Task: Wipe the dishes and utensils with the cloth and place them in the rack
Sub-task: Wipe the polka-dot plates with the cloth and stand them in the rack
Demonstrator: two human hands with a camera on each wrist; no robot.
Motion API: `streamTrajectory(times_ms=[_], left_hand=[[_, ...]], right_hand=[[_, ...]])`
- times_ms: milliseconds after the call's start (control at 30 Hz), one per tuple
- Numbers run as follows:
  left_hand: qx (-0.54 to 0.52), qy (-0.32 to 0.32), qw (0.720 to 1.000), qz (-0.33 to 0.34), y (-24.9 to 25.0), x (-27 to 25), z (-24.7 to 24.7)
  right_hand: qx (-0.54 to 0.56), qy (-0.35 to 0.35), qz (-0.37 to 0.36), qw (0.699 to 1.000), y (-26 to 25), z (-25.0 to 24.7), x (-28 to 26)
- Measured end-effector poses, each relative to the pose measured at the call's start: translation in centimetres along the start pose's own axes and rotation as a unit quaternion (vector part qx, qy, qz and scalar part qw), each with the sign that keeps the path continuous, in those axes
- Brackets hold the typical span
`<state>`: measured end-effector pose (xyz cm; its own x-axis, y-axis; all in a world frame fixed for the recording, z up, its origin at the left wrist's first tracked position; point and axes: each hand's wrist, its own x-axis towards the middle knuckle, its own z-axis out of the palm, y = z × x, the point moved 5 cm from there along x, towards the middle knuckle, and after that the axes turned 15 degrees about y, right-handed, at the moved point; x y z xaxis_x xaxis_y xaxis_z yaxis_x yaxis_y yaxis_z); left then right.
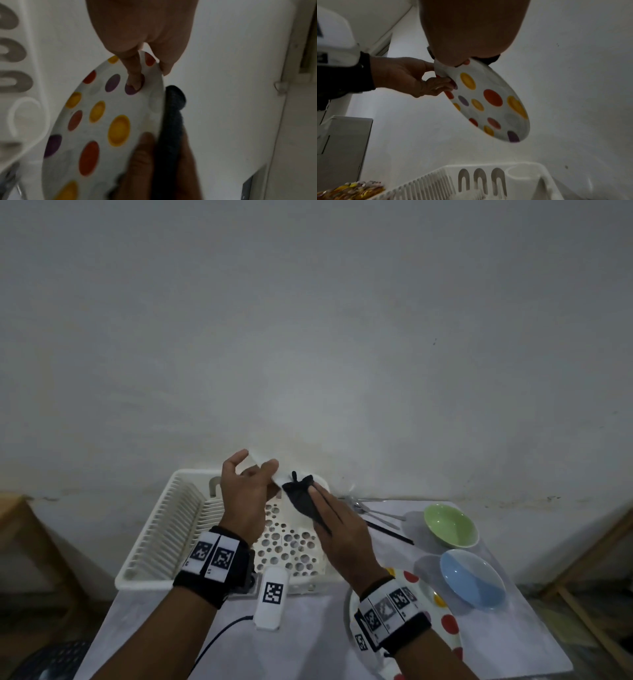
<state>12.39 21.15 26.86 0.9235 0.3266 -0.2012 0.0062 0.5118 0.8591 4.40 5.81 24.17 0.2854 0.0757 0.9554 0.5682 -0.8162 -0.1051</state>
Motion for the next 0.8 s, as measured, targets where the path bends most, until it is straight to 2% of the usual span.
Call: streamTrajectory(times_ms=[100, 200, 267, 333, 367, 400, 433, 533, 600, 700, 800], left_hand=[[0.042, -0.034, 0.998, 0.044, 1.5, 1.0, -0.1], [0.145, -0.065, 0.982, 0.098, 2.8, 2.6, -0.8], [0.248, -0.058, 0.947, 0.194, 4.0, 3.8, -1.9], [0.352, -0.021, 0.888, 0.295, 5.1, 4.8, -3.6], [0.381, -0.010, 0.866, 0.324, 5.4, 5.2, -4.5], [0.401, -0.013, 0.855, 0.328, 5.4, 5.8, -5.4], [0.406, -0.033, 0.860, 0.306, 5.4, 6.3, -6.2], [0.346, -0.140, 0.905, 0.207, 5.1, 7.0, -8.0], [0.316, -0.198, 0.911, 0.176, 5.2, 6.8, -8.6], [0.287, -0.211, 0.918, 0.173, 5.0, 7.0, -9.2], [0.280, -0.186, 0.923, 0.188, 4.4, 8.3, -9.5]], right_hand=[[0.006, 0.034, 0.000, 0.999, 0.4, 0.0, 2.3], [0.024, 0.054, 0.034, 0.998, 1.2, 0.4, 4.1], [0.076, 0.057, 0.123, 0.988, 1.8, 0.8, 4.7], [0.143, 0.051, 0.232, 0.961, 2.4, 1.2, 4.7], [0.175, 0.044, 0.284, 0.942, 2.7, 1.5, 4.4], [0.208, 0.036, 0.331, 0.920, 2.9, 1.7, 4.2], [0.236, 0.029, 0.370, 0.898, 2.9, 2.0, 4.0], [0.292, 0.003, 0.429, 0.855, 2.3, 2.7, 3.7], [0.328, -0.020, 0.454, 0.828, 2.0, 3.3, 3.4], [0.347, -0.041, 0.487, 0.801, 2.6, 4.0, 2.8], [0.334, -0.075, 0.500, 0.796, 3.8, 5.3, 2.2]])
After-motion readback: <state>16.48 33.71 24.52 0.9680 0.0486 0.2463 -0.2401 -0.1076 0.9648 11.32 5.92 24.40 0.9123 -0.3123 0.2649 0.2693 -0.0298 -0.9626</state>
